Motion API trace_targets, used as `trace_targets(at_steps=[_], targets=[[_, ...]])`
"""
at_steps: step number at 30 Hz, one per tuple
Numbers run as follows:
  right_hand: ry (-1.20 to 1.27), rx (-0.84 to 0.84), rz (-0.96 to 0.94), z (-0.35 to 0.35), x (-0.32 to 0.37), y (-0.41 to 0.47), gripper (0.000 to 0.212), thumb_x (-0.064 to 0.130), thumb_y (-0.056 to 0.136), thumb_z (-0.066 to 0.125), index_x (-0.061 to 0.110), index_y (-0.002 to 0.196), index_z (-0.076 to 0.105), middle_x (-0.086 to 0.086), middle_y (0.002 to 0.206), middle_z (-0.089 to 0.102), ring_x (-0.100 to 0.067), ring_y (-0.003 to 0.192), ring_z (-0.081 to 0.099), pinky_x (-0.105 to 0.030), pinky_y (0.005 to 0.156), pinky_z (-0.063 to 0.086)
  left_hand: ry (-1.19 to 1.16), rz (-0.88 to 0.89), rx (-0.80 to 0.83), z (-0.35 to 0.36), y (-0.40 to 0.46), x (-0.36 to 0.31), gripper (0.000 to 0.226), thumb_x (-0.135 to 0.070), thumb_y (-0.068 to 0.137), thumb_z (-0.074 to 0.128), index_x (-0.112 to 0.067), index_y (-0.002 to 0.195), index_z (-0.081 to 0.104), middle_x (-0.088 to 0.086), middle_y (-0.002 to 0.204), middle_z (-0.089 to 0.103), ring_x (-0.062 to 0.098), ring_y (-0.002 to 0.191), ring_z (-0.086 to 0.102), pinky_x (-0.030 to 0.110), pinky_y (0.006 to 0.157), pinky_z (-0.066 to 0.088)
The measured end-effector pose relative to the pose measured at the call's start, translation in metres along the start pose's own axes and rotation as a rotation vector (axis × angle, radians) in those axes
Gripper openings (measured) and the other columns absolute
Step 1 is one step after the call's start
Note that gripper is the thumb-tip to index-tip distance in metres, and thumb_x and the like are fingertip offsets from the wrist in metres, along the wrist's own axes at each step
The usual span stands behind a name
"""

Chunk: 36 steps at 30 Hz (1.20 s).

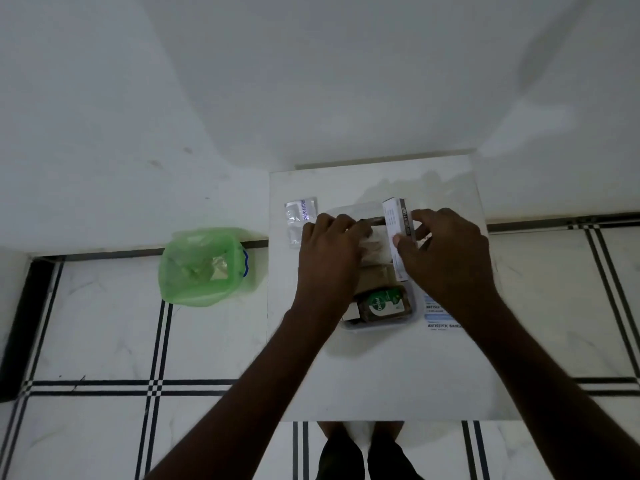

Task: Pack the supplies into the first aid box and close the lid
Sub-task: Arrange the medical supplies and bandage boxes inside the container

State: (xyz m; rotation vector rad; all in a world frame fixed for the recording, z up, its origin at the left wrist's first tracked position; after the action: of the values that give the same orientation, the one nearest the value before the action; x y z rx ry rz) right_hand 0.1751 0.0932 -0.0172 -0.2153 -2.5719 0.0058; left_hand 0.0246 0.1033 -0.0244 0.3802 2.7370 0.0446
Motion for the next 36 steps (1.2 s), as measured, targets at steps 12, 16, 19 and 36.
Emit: trace_targets(at_steps=[12, 16, 19, 36], targets=[[-0.086, -0.045, -0.007, 0.009, 0.006, -0.008, 0.047, 0.018, 0.091, 0.062, 0.008, 0.135, 0.054, -0.015, 0.120, 0.060, -0.031, 0.101, 0.064, -0.037, 0.080, 0.053, -0.057, -0.092, -0.099, 0.003, -0.007, 0.023, 0.034, -0.007, 0.076, 0.070, -0.024, 0.106, 0.073, -0.007, 0.105, 0.074, 0.024, 0.100, 0.058, 0.037, 0.086, 0.036], [-0.201, 0.041, -0.156, 0.026, 0.012, -0.006, 0.068, 0.019, 0.091, 0.061, 0.017, 0.152, 0.030, -0.018, 0.150, 0.040, -0.034, 0.132, 0.043, -0.047, 0.097, 0.050, -0.083, -0.081, -0.079, 0.007, -0.009, 0.025, 0.036, -0.004, 0.079, 0.065, -0.021, 0.110, 0.072, -0.006, 0.110, 0.073, 0.025, 0.106, 0.057, 0.039, 0.089, 0.039], [-0.226, 0.230, -0.157, 0.052, 0.004, -0.008, 0.079, 0.027, 0.093, 0.058, 0.023, 0.156, 0.012, -0.021, 0.158, 0.026, -0.038, 0.141, 0.030, -0.053, 0.110, 0.038, -0.082, -0.077, -0.075, 0.010, -0.009, 0.026, 0.035, -0.006, 0.080, 0.063, -0.020, 0.111, 0.072, -0.004, 0.112, 0.072, 0.027, 0.109, 0.056, 0.041, 0.090, 0.043], [-0.053, -0.050, -0.127, 0.024, 0.014, -0.009, 0.059, 0.009, 0.090, 0.055, 0.009, 0.147, 0.040, -0.023, 0.147, 0.044, -0.039, 0.133, 0.041, -0.049, 0.106, 0.042, -0.337, -0.146, -0.247, -0.018, -0.008, 0.050, 0.027, -0.018, 0.098, 0.057, -0.015, 0.123, 0.067, 0.002, 0.126, 0.069, 0.017, 0.117, 0.062, 0.031, 0.101, 0.048]])
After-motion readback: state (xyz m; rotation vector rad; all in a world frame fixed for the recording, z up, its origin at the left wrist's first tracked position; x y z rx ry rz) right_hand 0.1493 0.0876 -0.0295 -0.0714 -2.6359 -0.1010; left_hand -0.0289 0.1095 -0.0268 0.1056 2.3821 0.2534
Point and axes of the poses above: each hand's wrist, its own y-axis towards the middle knuckle, its own z-axis out of the palm, x = y × z, the point moved 8 cm from there along y, towards the middle knuckle
